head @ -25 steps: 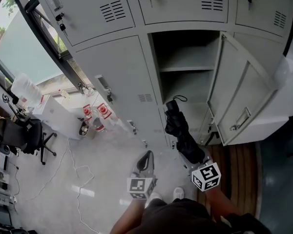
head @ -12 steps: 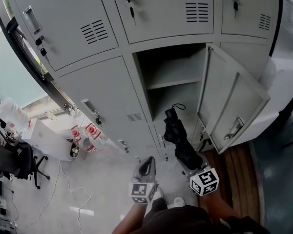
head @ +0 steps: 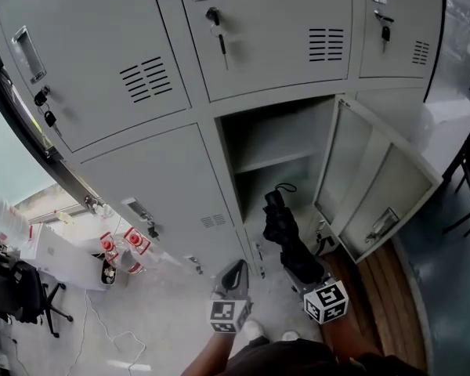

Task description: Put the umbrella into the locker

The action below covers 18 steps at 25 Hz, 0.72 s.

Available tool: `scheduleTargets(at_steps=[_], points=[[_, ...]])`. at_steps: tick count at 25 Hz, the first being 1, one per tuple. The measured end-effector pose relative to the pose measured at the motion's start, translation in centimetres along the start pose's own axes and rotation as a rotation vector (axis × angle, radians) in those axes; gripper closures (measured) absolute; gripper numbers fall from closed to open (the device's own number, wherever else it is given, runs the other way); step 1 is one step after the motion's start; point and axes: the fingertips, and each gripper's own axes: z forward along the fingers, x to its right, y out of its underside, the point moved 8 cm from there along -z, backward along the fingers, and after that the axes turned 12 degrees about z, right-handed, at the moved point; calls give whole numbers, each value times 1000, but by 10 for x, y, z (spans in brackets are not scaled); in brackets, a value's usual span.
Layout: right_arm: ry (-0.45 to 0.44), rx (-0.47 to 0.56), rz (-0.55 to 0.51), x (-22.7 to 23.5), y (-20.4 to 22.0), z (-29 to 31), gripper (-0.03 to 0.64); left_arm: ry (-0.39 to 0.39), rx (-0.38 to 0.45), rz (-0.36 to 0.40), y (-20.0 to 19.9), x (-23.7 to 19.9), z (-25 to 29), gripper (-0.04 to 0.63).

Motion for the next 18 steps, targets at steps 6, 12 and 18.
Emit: scheduleTargets(at_steps=[6,12,18], points=[[64,14,1,-6,-6,24,376,59,21,17,3,-26,17,591],[136,2,-7,-6,-6,38,376,109,42,24,5,-40,24,591],[154,0,-19,4,-16,54,376,100,36,19,7,-49,37,591]])
